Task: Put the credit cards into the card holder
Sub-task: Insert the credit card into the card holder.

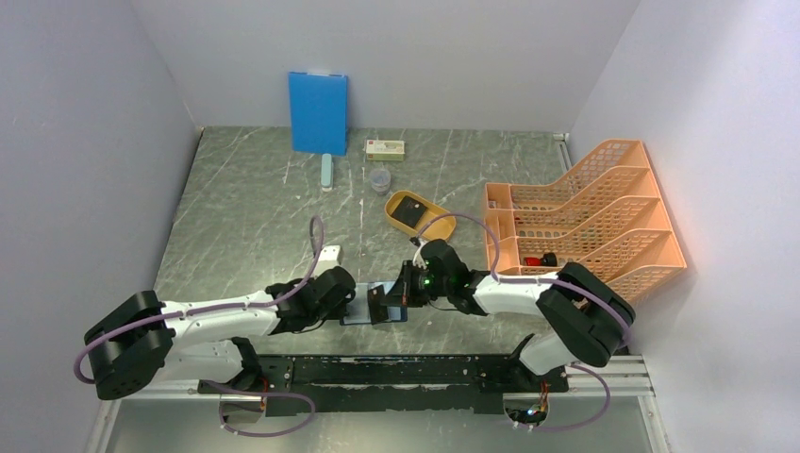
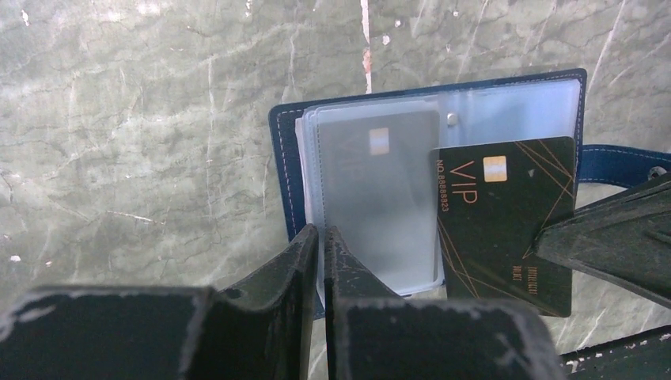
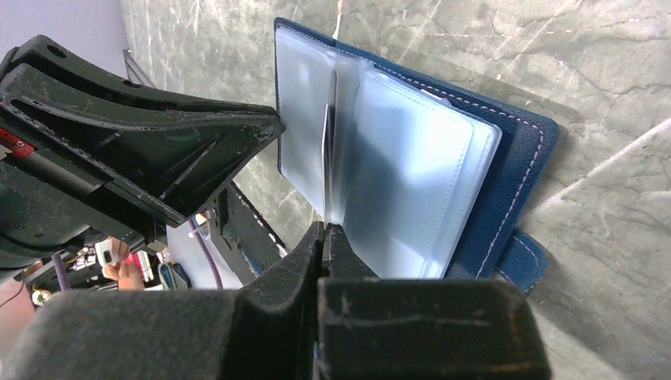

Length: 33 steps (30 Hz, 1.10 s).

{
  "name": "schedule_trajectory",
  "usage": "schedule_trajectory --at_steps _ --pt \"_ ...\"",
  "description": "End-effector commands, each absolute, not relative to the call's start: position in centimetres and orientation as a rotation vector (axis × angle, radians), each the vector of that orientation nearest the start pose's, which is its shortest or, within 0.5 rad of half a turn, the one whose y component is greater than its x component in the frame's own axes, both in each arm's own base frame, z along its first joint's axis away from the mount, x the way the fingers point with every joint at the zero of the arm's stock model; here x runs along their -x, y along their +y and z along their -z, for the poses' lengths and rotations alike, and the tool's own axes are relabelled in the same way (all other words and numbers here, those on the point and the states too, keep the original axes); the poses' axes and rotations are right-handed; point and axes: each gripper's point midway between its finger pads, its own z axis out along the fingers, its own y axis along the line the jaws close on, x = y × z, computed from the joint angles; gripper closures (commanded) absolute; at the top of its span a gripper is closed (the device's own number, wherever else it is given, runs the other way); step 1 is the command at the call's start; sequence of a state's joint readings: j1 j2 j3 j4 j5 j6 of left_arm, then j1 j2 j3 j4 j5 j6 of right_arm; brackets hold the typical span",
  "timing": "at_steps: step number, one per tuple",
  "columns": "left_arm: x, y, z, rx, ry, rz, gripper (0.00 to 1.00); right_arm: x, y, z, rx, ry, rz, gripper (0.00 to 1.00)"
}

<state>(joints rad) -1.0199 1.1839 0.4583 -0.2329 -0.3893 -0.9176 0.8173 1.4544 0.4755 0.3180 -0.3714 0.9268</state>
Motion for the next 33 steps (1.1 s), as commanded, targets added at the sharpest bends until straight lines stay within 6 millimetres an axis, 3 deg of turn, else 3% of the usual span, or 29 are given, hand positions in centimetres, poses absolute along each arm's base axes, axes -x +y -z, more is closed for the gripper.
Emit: schedule_trajectory --at_steps 1,33 --pt "-16.0 -18.3 0.1 0.026 2.520 0.253 0.87 -16.1 31.4 -4.6 0.114 2.537 -1.290 1.00" --pt "-15.8 -19.0 -0.4 0.013 2.531 0.293 0.87 -17.8 30.7 -2.3 -0.126 2.531 -1.295 1.00"
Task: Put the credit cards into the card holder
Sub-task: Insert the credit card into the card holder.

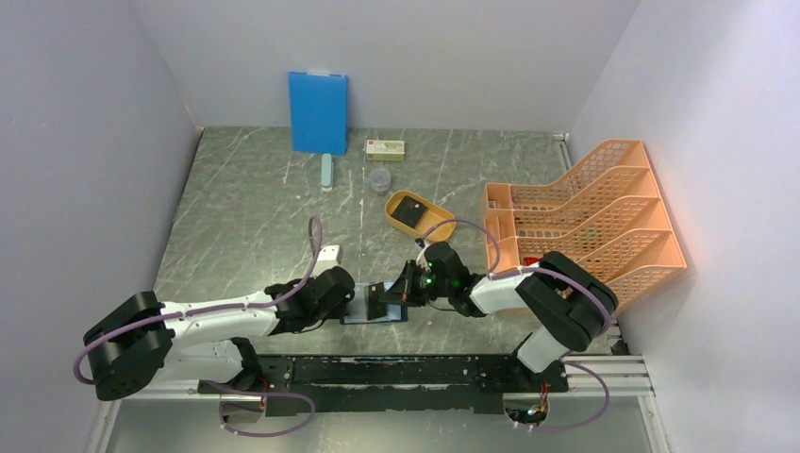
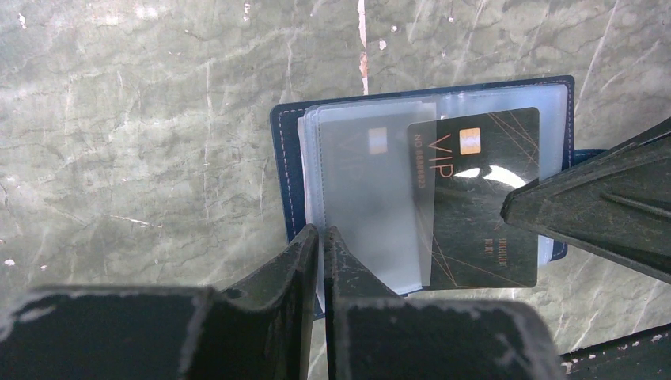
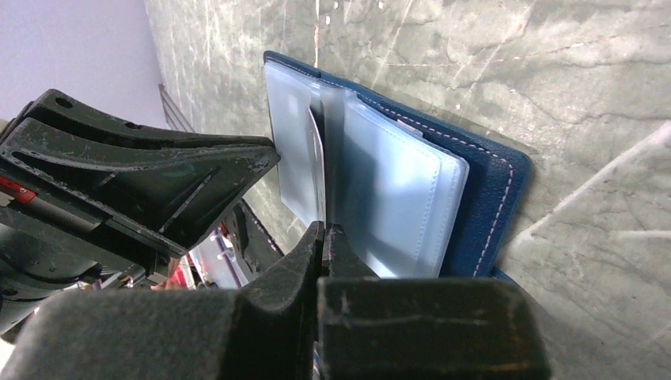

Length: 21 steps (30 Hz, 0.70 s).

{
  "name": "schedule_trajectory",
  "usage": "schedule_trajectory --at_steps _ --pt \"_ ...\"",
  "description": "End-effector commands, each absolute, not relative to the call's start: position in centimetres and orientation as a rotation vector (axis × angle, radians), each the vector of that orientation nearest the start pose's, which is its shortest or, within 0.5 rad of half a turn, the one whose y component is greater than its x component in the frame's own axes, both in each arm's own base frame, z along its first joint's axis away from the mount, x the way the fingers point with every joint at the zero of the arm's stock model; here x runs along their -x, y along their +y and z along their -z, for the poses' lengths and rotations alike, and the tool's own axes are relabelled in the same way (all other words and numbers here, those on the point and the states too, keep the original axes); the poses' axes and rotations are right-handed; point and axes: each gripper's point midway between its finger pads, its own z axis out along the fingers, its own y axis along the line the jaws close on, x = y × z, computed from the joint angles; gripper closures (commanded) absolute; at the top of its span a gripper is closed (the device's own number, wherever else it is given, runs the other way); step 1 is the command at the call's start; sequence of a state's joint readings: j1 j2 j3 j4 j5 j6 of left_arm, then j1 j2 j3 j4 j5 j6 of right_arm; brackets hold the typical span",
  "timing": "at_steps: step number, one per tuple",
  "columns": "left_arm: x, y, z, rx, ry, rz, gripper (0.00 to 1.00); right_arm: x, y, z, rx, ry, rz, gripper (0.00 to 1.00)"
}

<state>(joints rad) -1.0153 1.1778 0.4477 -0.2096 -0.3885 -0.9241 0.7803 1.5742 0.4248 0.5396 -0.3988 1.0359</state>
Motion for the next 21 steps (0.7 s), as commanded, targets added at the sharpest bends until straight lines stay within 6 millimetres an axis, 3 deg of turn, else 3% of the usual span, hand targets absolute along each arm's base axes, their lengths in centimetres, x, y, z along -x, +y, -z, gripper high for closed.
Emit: schedule_trajectory --at_steps 1,11,21 --pt "-15.8 -19.0 -0.4 0.013 2.533 0.295 0.87 -17.7 30.7 -2.1 -0.132 2.534 -1.293 1.00" --pt "-15.7 -19.3 -0.5 0.010 2.536 0.311 0.87 -17.5 30.7 -1.5 -0.195 2.541 -1.312 1.00" --pt "-15.8 -18.9 -0.5 0.011 2.532 0.294 0.87 -18.1 30.0 -1.0 -0.180 2.545 -1.222 1.00"
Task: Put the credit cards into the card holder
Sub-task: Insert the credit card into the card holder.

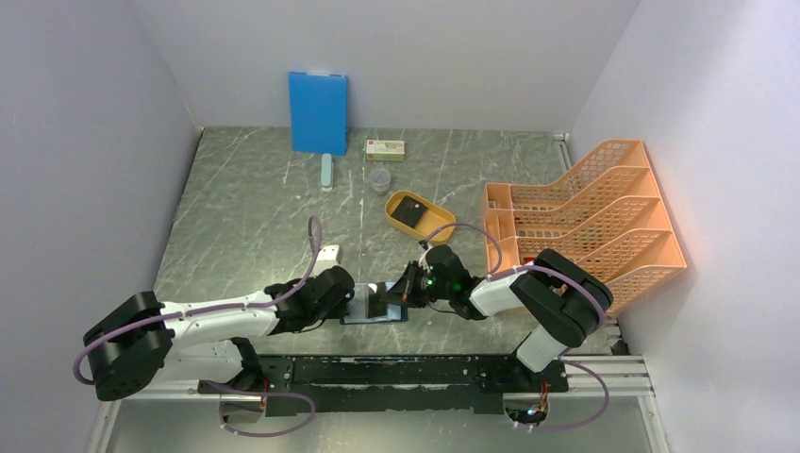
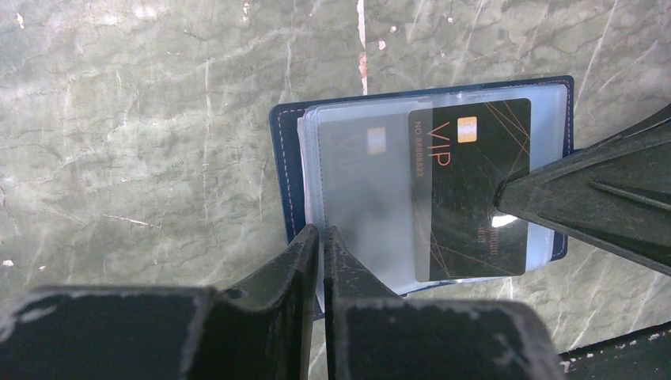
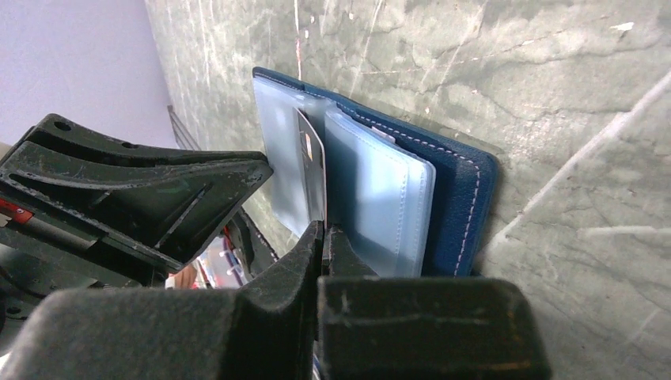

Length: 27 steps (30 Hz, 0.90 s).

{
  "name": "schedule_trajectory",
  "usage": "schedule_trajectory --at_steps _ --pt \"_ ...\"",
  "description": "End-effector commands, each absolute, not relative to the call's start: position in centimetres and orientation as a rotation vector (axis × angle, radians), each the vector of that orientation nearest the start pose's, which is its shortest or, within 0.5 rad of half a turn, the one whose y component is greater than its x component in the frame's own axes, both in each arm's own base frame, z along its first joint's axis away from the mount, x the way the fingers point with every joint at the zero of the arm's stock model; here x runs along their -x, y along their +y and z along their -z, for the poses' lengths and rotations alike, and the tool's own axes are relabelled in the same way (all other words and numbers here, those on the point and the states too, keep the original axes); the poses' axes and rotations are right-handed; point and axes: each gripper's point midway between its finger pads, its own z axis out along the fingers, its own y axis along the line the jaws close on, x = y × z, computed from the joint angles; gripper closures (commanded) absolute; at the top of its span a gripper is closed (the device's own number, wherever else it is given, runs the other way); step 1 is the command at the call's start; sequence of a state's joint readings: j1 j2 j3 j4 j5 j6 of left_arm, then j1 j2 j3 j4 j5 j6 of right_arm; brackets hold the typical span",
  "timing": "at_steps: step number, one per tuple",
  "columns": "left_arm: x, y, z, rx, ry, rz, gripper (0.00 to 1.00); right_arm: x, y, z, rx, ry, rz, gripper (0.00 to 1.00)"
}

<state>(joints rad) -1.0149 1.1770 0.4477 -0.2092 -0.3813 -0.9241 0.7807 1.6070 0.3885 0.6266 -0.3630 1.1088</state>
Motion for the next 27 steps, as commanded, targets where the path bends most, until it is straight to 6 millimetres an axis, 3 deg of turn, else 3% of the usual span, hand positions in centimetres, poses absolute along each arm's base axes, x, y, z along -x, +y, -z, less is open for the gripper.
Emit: schedule_trajectory --at_steps 1,27 --pt "-15.8 -18.9 -0.5 0.010 2.532 0.291 0.87 -18.1 29.9 -1.0 -0.177 2.544 -1.215 1.00" --pt "-15.7 -19.1 -0.6 0.012 2.532 0.313 0.87 -16.5 32.6 -1.2 -0.118 2.568 -1.309 1.00"
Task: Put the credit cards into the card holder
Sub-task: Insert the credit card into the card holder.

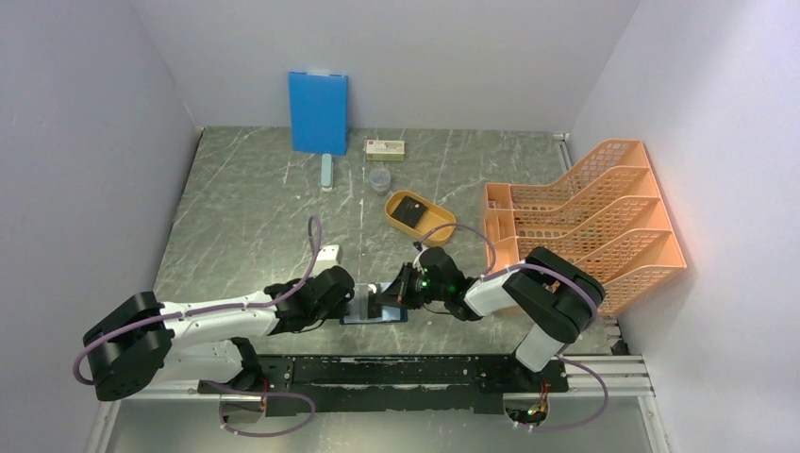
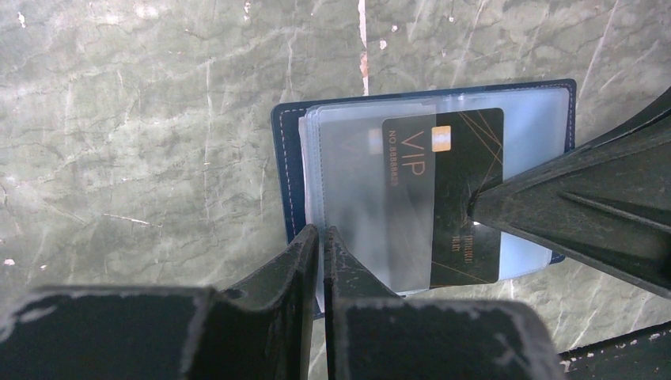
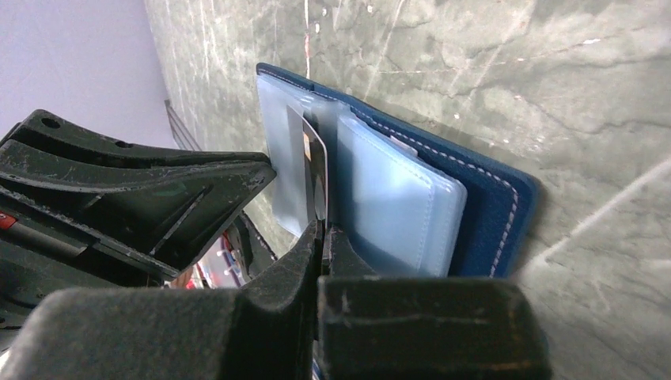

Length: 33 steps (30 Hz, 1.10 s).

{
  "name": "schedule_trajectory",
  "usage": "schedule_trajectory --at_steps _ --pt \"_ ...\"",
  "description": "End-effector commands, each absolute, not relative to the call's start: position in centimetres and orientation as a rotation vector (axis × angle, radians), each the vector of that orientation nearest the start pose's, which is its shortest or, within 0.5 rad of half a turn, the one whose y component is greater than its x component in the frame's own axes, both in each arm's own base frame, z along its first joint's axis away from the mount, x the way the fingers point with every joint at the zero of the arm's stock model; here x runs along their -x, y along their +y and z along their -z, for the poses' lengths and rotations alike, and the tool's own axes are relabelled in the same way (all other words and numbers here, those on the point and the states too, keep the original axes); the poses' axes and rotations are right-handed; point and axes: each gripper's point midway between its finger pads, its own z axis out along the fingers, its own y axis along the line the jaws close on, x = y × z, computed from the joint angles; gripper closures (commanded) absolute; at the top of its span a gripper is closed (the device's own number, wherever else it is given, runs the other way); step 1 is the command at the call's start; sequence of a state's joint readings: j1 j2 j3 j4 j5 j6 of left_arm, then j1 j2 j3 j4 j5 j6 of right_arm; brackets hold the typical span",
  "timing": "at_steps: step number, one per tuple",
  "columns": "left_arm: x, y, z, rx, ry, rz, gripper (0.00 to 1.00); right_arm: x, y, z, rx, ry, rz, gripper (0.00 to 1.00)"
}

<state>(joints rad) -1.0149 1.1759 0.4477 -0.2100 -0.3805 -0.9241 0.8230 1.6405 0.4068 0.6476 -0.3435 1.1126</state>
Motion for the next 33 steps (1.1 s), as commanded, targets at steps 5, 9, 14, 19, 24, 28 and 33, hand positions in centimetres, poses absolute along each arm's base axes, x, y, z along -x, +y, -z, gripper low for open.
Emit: schedule_trajectory --at_steps 5,9,14,19,24,28,33 --pt "-15.8 -19.2 -1.2 0.013 2.521 0.319 0.86 -16.5 32.7 -1.5 -0.068 2.582 -1.280 1.00" --pt "-15.9 -19.3 -1.9 0.016 2.509 0.335 0.82 -16.7 32.5 -2.1 -0.043 2.582 -1.250 0.96" --pt "-16.3 -19.6 -3.1 0.020 2.486 0.352 0.77 -16.8 32.4 -2.4 -0.018 2.589 -1.222 0.79" --pt "-16.5 -19.6 -4.1 0.022 2.468 0.357 0.76 -16.8 32.3 -2.4 -0.016 2.596 -1.209 0.74" --pt "-16.5 -18.7 -3.8 0.034 2.463 0.318 0.76 -16.6 32.3 -2.4 -0.020 2.596 -1.222 0.72" --pt "-16.3 -18.0 -2.7 0.042 2.474 0.285 0.76 -16.7 32.6 -2.6 -0.009 2.595 -1.232 0.72" --pt "-16.0 -17.4 -1.3 0.039 2.498 0.257 0.78 -16.7 32.9 -2.7 -0.001 2.601 -1.234 0.72"
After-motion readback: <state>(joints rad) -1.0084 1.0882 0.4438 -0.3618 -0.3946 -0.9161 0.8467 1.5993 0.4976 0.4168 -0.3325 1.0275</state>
